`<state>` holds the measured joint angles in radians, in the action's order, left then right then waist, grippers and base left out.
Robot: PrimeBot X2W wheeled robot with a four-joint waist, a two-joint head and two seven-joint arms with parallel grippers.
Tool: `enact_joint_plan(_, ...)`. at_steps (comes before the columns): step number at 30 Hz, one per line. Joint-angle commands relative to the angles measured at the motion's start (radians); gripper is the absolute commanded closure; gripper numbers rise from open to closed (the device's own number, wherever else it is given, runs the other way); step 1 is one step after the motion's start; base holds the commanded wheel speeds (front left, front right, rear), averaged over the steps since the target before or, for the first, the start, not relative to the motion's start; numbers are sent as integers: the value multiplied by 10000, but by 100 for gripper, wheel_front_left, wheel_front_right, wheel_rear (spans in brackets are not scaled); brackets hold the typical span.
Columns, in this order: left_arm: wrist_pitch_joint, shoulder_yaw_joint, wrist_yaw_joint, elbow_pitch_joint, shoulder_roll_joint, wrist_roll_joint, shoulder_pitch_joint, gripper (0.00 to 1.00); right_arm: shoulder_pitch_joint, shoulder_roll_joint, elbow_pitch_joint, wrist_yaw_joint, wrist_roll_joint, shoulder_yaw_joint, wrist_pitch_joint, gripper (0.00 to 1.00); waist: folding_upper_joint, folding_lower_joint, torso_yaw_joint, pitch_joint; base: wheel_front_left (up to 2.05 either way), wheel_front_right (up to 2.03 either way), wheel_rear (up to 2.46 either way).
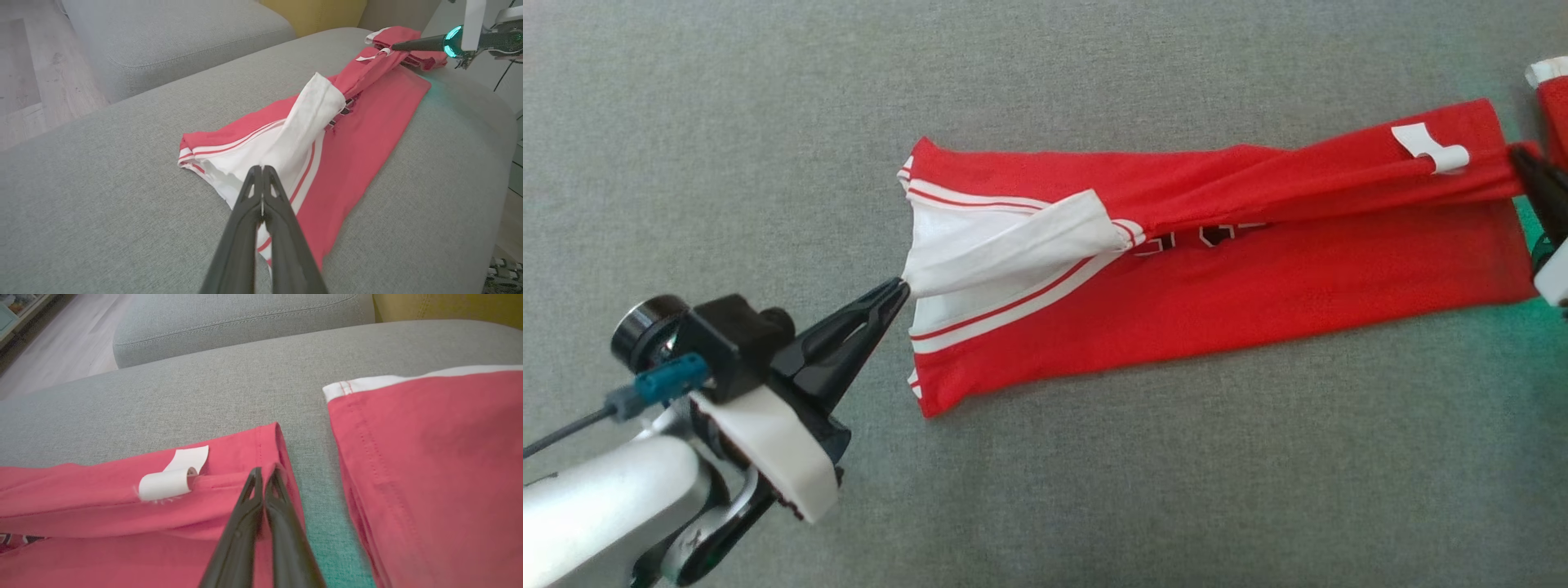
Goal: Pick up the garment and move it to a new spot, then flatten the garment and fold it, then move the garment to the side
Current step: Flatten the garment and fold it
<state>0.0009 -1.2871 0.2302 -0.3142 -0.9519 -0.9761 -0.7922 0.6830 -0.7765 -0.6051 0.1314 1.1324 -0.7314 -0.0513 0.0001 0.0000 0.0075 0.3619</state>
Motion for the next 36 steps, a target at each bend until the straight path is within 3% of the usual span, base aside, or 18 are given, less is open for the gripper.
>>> enact_joint_plan(1,-103,556,80,-265,-472,14,-116,100,-289,-467,182,-7,-81,105,108,100,-1,0,0,-14,0,0,0)
enact_joint_plan(8,-318,419,260,-255,-112,-91,476,100,-642,-239,150,-7,-214,240,72,100,-1,0,-41,-10,0,0,0)
enact_joint_plan(10,-488,382,304,-16,203,-72,660,100,-702,-120,60,-7,-300,287,126,56,-1,0,-37,20,0,0,0)
enact_joint_plan(11,-646,396,375,141,372,-64,735,100,-742,-72,2,-7,-337,323,170,12,-1,0,-29,24,0,0,0)
enact_joint_plan(12,-869,459,492,321,554,-66,810,100,-772,-28,-86,-7,-377,417,308,0,-1,0,-20,19,0,0,0)
enact_joint_plan(13,-1079,505,587,509,729,-68,890,56,-814,24,-156,-7,-405,525,484,0,-1,0,-9,4,0,0,0)
enact_joint_plan(14,-1356,583,740,720,908,-7,954,0,-892,73,-213,-7,-411,640,675,0,-1,0,12,-28,0,0,0)
enact_joint_plan(20,-2579,1860,2553,1950,2318,295,1923,0,-1886,309,-122,-7,-507,1390,2208,0,-1,0,120,-419,0,0,0)
enact_joint_plan(23,-2618,2752,2947,2178,3127,1086,2604,0,-2511,508,-4,-7,-646,1807,2692,0,-1,0,216,-588,0,0,0)
enact_joint_plan(28,-2623,4541,3052,2338,4442,2920,4125,0,-3146,1065,-82,-7,-1026,2586,2970,0,-1,0,435,-817,0,0,0)
enact_joint_plan(29,-2624,5187,2995,2286,4977,3714,4694,0,-3203,1237,-324,-7,-1246,2914,3006,0,-1,0,587,-879,0,0,0)
enact_joint_plan(36,-2625,6511,2767,1992,6324,6220,6063,0,-2756,1661,-1908,-7,-2038,3883,2547,0,-1,0,1264,-1001,0,0,0)
